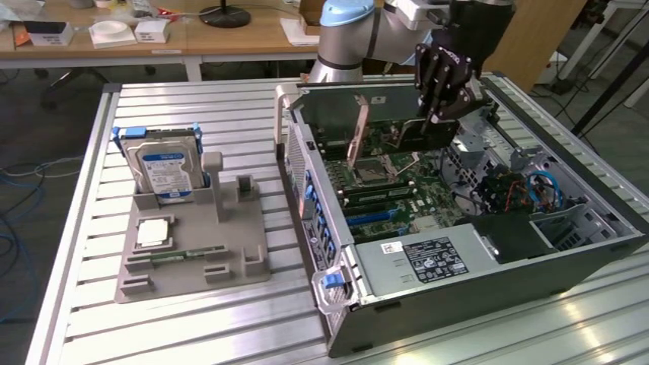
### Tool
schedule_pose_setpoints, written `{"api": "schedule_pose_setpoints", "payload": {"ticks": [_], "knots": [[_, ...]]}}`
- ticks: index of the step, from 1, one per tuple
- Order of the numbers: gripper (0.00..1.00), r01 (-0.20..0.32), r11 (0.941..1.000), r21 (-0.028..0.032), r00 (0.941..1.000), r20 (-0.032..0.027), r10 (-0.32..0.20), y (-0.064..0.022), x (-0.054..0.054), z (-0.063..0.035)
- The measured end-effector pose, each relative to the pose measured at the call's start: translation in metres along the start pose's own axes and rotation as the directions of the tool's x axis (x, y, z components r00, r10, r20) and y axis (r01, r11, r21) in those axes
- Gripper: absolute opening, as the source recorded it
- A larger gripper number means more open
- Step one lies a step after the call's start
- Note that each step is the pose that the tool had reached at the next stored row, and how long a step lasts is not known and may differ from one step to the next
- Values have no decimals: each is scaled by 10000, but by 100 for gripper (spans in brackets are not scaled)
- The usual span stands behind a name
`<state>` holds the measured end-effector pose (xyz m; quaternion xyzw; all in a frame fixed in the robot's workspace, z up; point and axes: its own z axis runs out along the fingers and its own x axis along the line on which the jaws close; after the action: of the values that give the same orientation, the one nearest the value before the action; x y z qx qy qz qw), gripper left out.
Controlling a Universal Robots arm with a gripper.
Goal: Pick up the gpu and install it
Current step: 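Insert the gpu into the slot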
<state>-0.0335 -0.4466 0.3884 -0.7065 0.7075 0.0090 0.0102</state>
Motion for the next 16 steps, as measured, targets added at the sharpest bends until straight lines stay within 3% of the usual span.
{"api": "schedule_pose_setpoints", "payload": {"ticks": [1,7,16], "knots": [[26,1,10000,47,10000,16,-1,0,0,6],[26,2,10000,48,10000,13,-2,-1,0,9],[26,1,10000,48,10000,22,-1,0,5,169]]}}
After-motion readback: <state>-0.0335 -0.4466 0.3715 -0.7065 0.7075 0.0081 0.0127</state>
